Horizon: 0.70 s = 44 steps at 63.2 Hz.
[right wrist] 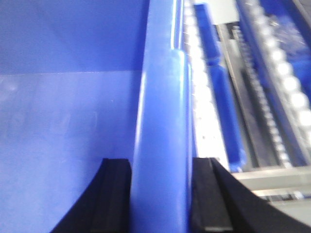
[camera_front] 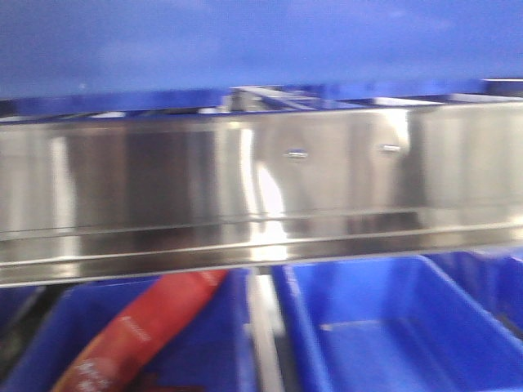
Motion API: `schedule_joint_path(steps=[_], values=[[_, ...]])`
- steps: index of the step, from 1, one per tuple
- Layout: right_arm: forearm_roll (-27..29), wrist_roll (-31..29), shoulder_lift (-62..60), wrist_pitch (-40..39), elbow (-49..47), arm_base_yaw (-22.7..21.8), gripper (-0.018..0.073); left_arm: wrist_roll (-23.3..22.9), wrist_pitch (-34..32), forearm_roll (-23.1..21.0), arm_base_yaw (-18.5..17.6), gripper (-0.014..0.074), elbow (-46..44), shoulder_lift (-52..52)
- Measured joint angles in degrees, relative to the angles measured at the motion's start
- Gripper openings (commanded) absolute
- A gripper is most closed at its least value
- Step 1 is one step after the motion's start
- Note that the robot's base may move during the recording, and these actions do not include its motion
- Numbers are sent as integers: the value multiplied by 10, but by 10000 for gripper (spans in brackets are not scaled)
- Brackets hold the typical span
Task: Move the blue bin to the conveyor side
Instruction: 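Hold the blue bin with both grippers while the base backs away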
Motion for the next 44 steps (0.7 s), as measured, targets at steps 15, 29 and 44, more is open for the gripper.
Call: schedule_joint_path(steps=[15,29,44], values=[[0,0,0,0,0,0,-81,0,0,0,0,-10,0,0],[0,0,0,0,0,0,-81,0,0,0,0,-10,0,0],[0,0,0,0,0,0,-81,0,0,0,0,-10,0,0]])
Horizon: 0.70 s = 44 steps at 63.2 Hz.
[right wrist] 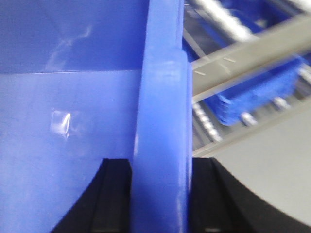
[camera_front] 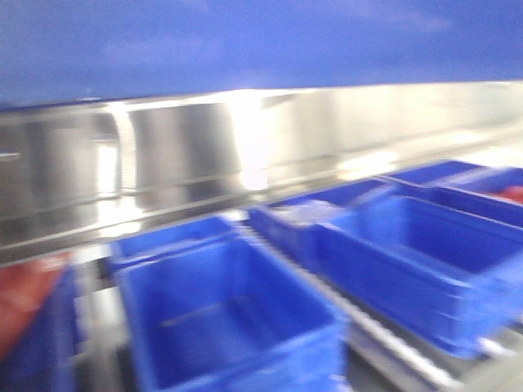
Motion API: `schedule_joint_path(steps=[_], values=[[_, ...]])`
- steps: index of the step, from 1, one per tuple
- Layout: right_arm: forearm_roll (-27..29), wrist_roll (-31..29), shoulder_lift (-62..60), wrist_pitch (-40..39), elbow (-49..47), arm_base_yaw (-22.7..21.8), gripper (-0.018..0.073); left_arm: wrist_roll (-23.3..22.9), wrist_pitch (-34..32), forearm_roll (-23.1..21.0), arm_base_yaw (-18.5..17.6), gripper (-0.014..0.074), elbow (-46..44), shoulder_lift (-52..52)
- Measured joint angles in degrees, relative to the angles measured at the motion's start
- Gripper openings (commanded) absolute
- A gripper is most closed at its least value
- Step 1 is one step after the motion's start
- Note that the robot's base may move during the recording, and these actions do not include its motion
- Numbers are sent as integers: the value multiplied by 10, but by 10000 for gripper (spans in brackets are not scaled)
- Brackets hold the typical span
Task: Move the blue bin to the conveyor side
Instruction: 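Hold the blue bin with both grippers while the base backs away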
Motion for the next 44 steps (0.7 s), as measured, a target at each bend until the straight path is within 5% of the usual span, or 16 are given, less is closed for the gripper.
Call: schedule_joint_path(steps=[44], values=[[0,0,0,0,0,0,-81,1,0,0,0,-10,0,0]])
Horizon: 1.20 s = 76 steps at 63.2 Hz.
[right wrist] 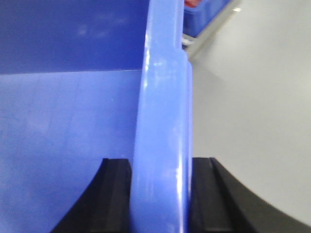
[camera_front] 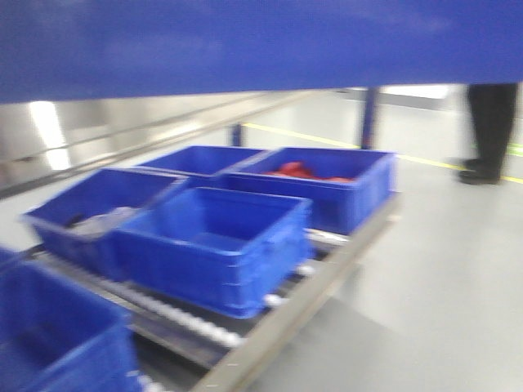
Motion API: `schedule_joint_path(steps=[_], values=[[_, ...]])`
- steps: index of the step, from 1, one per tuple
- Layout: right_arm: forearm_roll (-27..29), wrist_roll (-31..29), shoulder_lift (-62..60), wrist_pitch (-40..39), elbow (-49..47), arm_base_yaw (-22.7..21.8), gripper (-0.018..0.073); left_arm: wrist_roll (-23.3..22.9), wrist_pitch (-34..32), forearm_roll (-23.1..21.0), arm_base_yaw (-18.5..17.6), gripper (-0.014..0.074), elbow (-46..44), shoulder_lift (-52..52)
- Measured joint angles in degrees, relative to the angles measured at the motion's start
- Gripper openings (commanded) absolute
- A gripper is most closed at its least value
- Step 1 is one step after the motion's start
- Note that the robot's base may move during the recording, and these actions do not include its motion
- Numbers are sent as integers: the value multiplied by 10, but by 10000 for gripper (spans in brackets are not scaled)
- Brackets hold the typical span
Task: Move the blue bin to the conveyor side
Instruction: 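Hold the blue bin with both grippers while the base backs away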
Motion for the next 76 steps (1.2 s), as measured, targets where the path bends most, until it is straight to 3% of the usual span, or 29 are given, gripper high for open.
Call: schedule_joint_path(steps=[76], values=[[-3,0,0,0,0,0,-81,0,0,0,0,-10,0,0]])
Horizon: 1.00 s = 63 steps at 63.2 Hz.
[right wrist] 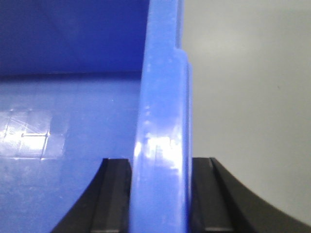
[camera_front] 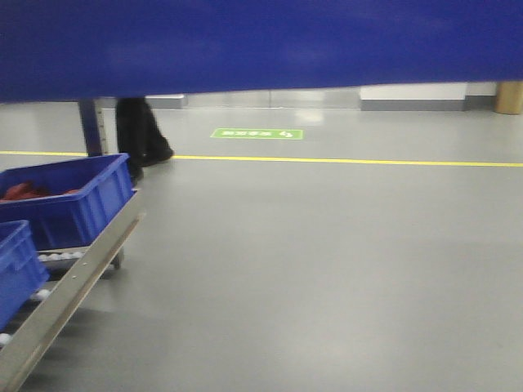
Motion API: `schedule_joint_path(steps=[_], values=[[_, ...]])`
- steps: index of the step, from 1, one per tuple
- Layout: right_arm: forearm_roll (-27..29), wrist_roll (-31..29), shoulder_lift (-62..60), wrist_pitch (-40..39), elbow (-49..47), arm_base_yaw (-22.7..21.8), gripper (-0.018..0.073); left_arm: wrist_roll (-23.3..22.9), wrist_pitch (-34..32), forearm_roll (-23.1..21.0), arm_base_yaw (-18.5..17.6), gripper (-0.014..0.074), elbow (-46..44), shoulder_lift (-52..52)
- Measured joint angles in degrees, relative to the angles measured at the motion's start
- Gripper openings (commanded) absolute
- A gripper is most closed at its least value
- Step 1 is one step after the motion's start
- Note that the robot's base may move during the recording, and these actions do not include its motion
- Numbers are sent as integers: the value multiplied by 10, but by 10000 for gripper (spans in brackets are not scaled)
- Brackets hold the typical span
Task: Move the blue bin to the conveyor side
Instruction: 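Hold the blue bin with both grippers while the base backs away, then carry the blue bin with both grippers while driving across the floor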
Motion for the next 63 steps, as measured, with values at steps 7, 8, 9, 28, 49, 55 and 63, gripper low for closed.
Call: schedule_joint_path(steps=[7,8,9,28,49,55,63], values=[[0,0,0,0,0,0,-81,0,0,0,0,-10,0,0],[0,0,0,0,0,0,-81,0,0,0,0,-10,0,0],[0,0,0,0,0,0,-81,0,0,0,0,-10,0,0],[0,0,0,0,0,0,-81,0,0,0,0,-10,0,0],[3,0,0,0,0,0,-81,0,0,0,0,-10,0,0],[3,0,0,0,0,0,-81,0,0,0,0,-10,0,0],[3,0,0,0,0,0,-81,0,0,0,0,-10,0,0]])
